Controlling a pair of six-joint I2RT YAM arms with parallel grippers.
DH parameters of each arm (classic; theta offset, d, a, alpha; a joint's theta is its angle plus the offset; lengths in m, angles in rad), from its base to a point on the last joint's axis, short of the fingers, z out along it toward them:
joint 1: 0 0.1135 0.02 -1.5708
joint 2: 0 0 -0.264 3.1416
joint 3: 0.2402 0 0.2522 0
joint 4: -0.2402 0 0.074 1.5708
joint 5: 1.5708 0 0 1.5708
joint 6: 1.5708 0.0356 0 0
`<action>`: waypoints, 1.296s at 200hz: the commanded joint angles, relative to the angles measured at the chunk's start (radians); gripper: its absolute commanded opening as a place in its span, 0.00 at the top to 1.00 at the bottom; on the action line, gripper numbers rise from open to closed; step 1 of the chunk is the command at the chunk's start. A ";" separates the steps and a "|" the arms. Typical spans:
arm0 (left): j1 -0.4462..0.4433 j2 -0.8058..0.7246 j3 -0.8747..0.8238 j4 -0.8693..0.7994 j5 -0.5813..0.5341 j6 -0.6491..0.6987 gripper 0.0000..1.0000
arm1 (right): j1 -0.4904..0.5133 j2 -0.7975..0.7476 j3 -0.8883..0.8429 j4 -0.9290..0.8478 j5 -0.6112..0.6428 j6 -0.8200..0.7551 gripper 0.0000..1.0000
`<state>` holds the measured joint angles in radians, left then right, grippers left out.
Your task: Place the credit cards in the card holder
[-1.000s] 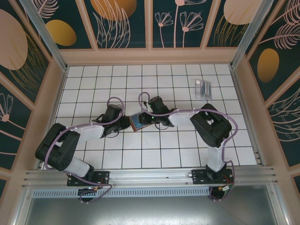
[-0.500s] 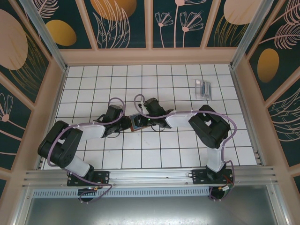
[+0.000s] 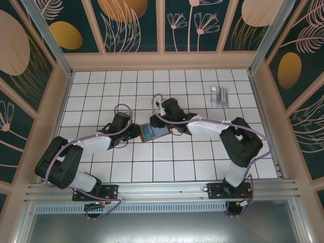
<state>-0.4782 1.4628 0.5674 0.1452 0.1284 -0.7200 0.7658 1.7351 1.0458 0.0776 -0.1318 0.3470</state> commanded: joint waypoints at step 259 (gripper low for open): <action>-0.005 -0.013 0.019 0.057 0.053 -0.026 0.48 | -0.062 0.145 -0.062 0.067 -0.303 0.051 0.89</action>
<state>-0.4774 1.5154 0.5678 0.1764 0.1902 -0.7494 0.6933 1.8610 1.0073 0.0666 -0.3458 0.3557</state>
